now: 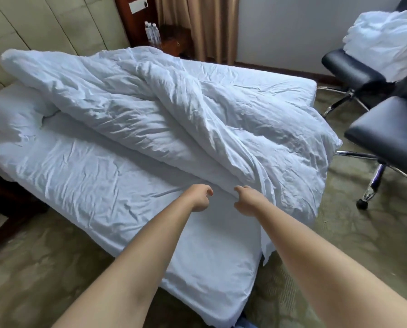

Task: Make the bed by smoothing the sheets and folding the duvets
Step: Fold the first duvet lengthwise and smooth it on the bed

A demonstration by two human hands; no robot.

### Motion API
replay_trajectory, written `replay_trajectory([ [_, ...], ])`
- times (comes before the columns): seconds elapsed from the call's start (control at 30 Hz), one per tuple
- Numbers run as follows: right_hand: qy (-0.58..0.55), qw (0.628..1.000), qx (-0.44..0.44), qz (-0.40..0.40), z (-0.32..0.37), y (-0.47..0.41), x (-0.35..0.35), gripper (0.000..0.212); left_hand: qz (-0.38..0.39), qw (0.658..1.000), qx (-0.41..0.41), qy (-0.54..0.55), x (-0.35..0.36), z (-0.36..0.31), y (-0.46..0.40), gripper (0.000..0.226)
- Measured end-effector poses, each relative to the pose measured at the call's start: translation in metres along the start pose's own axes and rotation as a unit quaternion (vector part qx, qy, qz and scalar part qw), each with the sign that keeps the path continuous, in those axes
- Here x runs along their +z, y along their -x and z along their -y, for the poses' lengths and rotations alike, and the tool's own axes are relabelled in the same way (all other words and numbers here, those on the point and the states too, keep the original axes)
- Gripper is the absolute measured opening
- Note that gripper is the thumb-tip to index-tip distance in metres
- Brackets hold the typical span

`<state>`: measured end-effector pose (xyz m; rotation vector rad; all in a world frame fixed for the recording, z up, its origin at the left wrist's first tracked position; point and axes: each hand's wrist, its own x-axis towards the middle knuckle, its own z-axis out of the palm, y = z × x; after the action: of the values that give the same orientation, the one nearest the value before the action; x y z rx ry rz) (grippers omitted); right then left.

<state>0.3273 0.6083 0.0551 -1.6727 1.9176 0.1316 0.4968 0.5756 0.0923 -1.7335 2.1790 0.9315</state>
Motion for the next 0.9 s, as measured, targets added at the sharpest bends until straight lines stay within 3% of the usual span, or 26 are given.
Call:
replay_trajectory([
  [0.4,-0.054,0.995,0.085,-0.022,0.026,-0.095,-0.013,0.049,0.058,0.982,0.104,-0.144,-0.055,0.028,-0.129,0.059],
  [0.53,-0.094,0.983,0.146,-0.059,0.040,-0.122,-0.023,0.047,0.032,0.949,0.207,-0.235,-0.075,0.029,-0.185,0.048],
  [0.7,-0.120,0.957,0.226,-0.133,0.053,-0.175,-0.028,0.038,-0.059,0.861,0.370,-0.342,-0.099,0.027,-0.271,0.037],
  [0.9,-0.088,0.938,0.228,-0.246,0.059,-0.247,-0.021,0.017,-0.088,0.843,0.408,-0.340,-0.118,0.015,-0.353,0.050],
])
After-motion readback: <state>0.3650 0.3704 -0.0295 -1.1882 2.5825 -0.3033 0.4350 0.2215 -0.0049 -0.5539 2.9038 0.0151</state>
